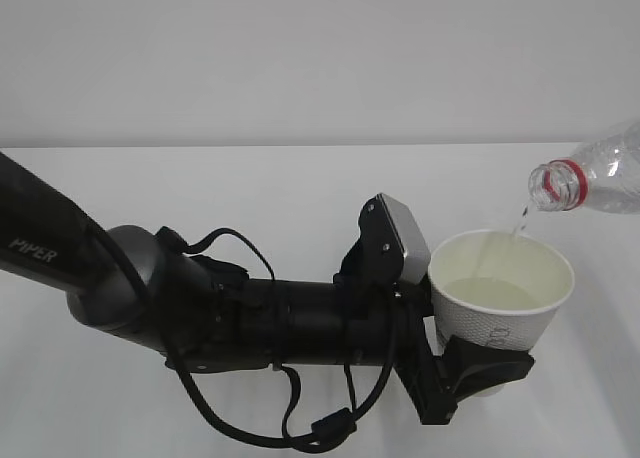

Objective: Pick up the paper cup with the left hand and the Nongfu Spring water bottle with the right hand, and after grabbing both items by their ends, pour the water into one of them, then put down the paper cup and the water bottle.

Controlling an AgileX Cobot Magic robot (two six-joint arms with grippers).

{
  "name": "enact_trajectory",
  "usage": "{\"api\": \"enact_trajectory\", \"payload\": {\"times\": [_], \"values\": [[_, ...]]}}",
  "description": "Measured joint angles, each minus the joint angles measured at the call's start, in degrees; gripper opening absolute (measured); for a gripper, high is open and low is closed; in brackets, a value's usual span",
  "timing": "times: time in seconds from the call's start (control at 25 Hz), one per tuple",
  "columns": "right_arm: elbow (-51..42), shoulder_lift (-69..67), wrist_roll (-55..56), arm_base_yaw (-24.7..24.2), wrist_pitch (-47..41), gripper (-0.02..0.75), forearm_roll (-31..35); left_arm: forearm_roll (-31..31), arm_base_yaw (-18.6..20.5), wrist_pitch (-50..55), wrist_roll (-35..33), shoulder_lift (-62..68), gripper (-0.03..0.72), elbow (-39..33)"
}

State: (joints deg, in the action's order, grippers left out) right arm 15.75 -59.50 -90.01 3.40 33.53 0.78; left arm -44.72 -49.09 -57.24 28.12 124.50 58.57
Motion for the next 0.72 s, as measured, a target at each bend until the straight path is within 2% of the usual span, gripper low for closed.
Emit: {"api": "enact_trajectory", "payload": {"times": [0.72], "values": [[0.0,0.0,0.0,0.0,1.3,0.451,0.0,0.0,0.0,0.1,0.0,0.0,0.545,0.0]]}}
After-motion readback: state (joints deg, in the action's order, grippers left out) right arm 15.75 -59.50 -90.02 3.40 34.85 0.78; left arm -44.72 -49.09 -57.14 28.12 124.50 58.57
